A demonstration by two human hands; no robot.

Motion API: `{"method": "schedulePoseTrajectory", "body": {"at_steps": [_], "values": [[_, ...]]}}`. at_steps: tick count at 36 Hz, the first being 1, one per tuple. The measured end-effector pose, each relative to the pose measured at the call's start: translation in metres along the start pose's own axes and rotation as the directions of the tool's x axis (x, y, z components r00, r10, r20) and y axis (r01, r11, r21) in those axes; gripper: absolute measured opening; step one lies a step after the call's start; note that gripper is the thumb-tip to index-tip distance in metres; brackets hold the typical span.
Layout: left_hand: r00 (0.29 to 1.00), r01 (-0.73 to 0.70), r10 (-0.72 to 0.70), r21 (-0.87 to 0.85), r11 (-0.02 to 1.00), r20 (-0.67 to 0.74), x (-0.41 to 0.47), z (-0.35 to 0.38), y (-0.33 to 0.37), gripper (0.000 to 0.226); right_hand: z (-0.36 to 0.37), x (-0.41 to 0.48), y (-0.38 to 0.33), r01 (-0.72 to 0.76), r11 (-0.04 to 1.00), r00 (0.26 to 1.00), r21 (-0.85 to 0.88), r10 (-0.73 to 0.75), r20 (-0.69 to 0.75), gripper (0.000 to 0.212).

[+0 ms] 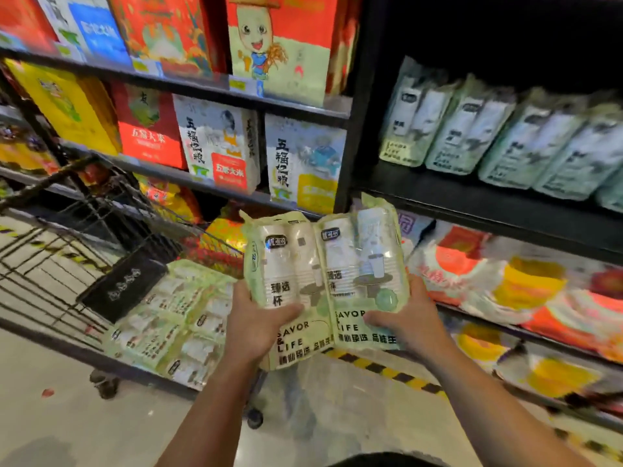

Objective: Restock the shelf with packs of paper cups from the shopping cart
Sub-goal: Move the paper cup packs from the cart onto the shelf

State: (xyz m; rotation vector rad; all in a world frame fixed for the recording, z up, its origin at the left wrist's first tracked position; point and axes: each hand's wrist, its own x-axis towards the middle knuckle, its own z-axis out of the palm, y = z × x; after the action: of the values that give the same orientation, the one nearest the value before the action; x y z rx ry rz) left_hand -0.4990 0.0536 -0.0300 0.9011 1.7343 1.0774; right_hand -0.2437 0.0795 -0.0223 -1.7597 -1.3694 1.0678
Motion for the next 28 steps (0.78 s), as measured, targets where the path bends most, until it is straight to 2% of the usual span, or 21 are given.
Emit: {"method": "schedulePoseTrajectory", "body": {"at_steps": [5, 9, 18, 24, 28], "values": [[0.989, -0.066, 0.061, 0.026, 0.998, 0.138, -0.012, 0.047, 0.025, 0.067, -0.044, -0.010, 0.029, -0.074, 0.996, 0.992, 0.048, 0.079, -0.099, 0.088], [0.969, -0.101, 0.090, 0.033, 0.994, 0.230, -0.024, 0.093, 0.040, 0.072, -0.086, -0.022, 0.051, -0.077, 0.996, 0.975, 0.051, 0.086, -0.204, 0.091], [0.891, -0.224, 0.178, 0.065, 0.972, 0.417, -0.084, 0.248, 0.068, 0.085, -0.223, -0.055, 0.127, -0.152, 0.982, 0.900, 0.116, 0.186, -0.393, 0.084], [0.856, -0.247, 0.189, 0.060, 0.967, 0.481, -0.141, 0.363, 0.087, 0.076, -0.327, -0.072, 0.182, -0.118, 0.971, 0.856, 0.207, 0.205, -0.475, 0.075], [0.850, -0.241, 0.185, 0.053, 0.969, 0.493, -0.175, 0.433, 0.093, 0.081, -0.391, -0.077, 0.218, -0.099, 0.964, 0.838, 0.247, 0.215, -0.502, 0.079]]}}
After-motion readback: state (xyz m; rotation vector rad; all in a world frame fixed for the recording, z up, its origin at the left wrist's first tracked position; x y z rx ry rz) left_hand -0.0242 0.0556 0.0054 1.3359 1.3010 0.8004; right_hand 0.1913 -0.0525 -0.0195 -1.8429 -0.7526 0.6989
